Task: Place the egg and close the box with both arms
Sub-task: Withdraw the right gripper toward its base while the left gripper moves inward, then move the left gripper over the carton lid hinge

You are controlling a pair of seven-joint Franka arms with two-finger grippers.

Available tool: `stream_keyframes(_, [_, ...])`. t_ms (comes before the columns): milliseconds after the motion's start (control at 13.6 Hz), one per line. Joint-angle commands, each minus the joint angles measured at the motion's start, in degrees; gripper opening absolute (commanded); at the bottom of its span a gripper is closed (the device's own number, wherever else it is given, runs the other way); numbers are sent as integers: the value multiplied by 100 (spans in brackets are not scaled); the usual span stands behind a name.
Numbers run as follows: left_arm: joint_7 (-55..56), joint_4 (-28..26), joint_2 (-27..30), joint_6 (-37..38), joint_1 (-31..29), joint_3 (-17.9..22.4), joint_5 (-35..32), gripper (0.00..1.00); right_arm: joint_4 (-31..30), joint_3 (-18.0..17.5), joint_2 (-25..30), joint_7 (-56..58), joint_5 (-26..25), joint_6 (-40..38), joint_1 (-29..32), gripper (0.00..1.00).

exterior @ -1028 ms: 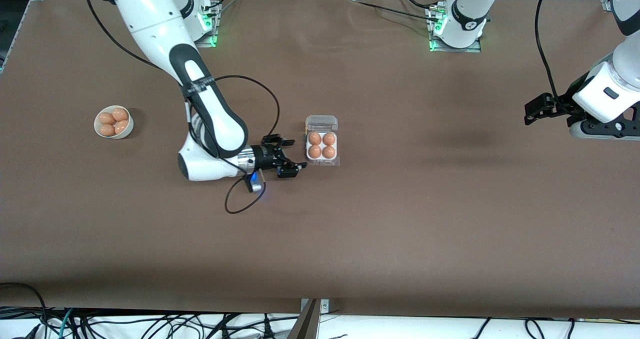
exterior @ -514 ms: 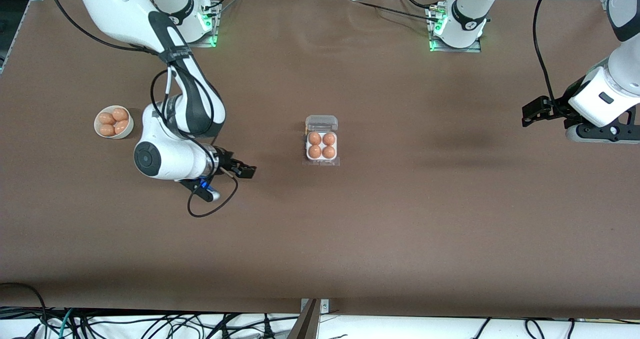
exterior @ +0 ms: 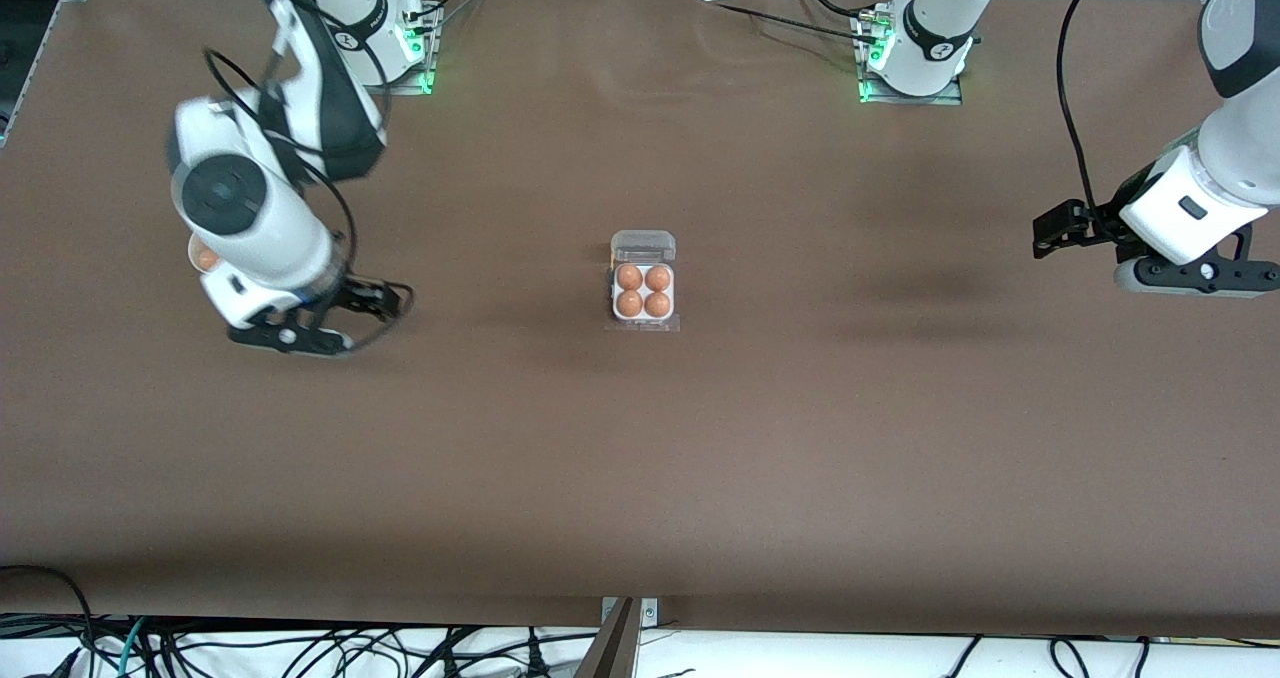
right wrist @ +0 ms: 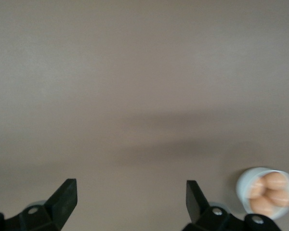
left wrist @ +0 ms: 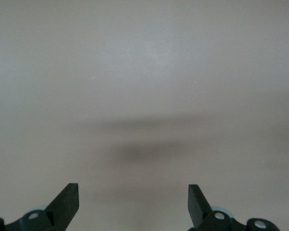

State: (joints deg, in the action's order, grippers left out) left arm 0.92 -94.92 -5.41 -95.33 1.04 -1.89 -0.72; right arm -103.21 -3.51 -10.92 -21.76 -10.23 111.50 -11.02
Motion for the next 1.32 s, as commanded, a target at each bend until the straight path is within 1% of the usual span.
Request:
stream_keyframes(0, [40, 176, -119, 138, 37, -13, 134, 100, -393, -124, 1010, 366, -85, -400, 284, 100])
stream_keyframes(147, [32, 176, -223, 313, 89, -39, 475, 100, -279, -115, 1362, 514, -76, -908, 363, 100])
stream_keyframes(294, [40, 158, -285, 410, 116, -48, 669, 100, -138, -106, 1627, 743, -32, -1331, 495, 100])
stream_keyframes(440, [40, 158, -399, 524, 247, -48, 784, 100, -68, -45, 1820, 796, -23, -1377, 574, 100])
stream_keyframes(514, [58, 150, -469, 533, 309, -48, 889, 100, 54, 51, 1830, 831, -23, -1420, 592, 100])
stream_keyframes(661, [189, 158, -636, 673, 432, -48, 1065, 92, 222, 288, 1821, 980, 64, -1605, 592, 100])
stream_keyframes(734, [259, 158, -715, 822, 537, -48, 1083, 89, 231, 472, 1821, 1103, 370, -1614, 601, 100])
stream_keyframes(807, [304, 158, -803, 919, 633, -48, 1083, 83, 240, 657, 1821, 1235, 695, -1614, 609, 100])
stream_keyframes(881, [304, 167, -900, 998, 678, -48, 1083, 76, 292, 719, 1812, 1366, 741, -1605, 610, 100])
stream_keyframes(954, [304, 184, -1014, 1138, 687, -57, 1127, 67, 363, 720, 1804, 1403, 707, -1623, 610, 100])
stream_keyframes(1101, [391, 176, -1260, 1429, 644, -39, 1722, 42, 390, 702, 1786, 1412, 707, -1710, 697, 100])
stream_keyframes(1248, [585, 167, -1401, 1561, 669, -39, 1856, 26, 390, 694, 1760, 1368, 715, -1720, 663, 100])
